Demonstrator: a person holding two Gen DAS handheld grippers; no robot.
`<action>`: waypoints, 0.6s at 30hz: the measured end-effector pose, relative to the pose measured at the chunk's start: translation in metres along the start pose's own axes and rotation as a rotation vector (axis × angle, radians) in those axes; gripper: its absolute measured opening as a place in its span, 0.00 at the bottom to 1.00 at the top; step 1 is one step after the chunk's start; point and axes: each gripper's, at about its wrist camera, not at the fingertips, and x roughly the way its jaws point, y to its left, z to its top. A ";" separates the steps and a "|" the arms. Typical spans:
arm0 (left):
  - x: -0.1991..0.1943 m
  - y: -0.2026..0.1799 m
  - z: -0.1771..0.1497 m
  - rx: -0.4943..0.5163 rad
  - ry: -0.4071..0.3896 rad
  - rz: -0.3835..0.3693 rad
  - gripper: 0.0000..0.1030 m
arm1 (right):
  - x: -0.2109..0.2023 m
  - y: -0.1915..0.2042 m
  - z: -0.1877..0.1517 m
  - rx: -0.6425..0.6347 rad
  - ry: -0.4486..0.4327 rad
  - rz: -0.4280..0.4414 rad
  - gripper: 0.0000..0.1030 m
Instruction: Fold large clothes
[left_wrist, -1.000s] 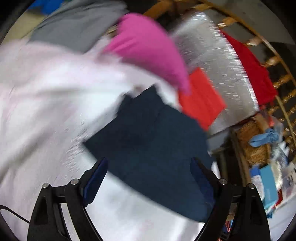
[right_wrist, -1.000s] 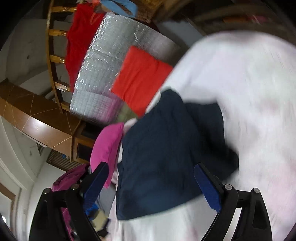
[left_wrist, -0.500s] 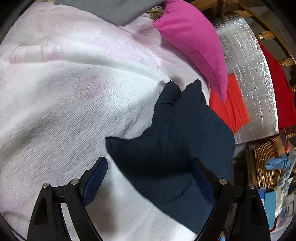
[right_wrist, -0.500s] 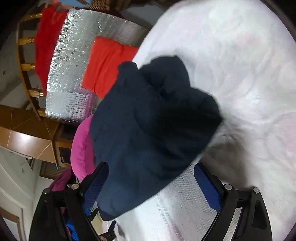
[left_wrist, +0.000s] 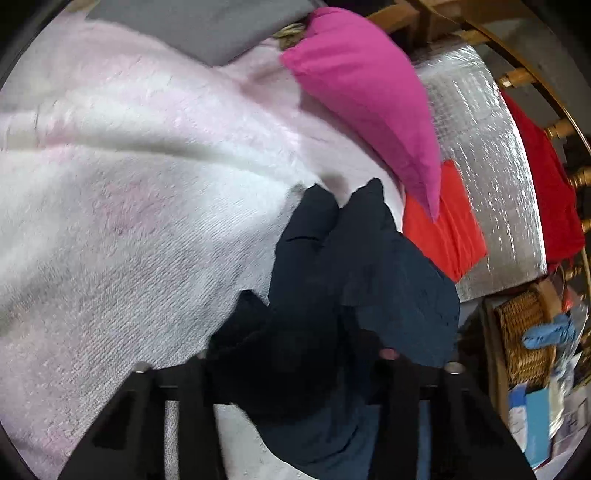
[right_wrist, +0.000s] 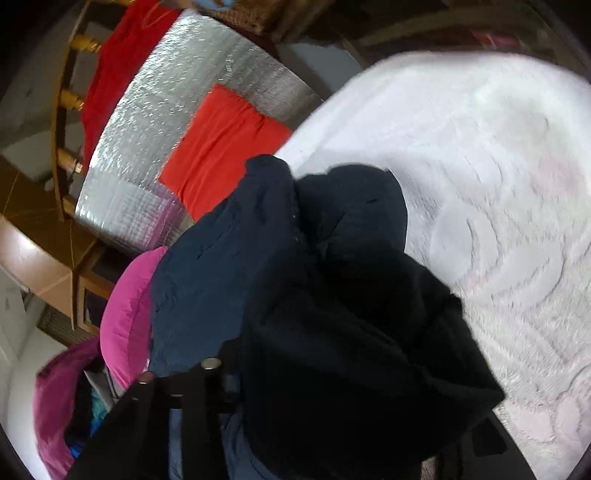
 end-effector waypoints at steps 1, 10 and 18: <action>-0.004 -0.001 0.000 0.010 -0.007 0.000 0.32 | 0.003 0.009 0.002 -0.012 -0.004 -0.004 0.38; -0.030 -0.002 -0.011 0.037 0.012 0.001 0.24 | -0.030 0.026 -0.001 -0.086 0.008 -0.020 0.33; -0.093 0.018 -0.053 0.086 0.051 0.009 0.23 | -0.079 0.000 -0.008 -0.046 0.082 -0.019 0.33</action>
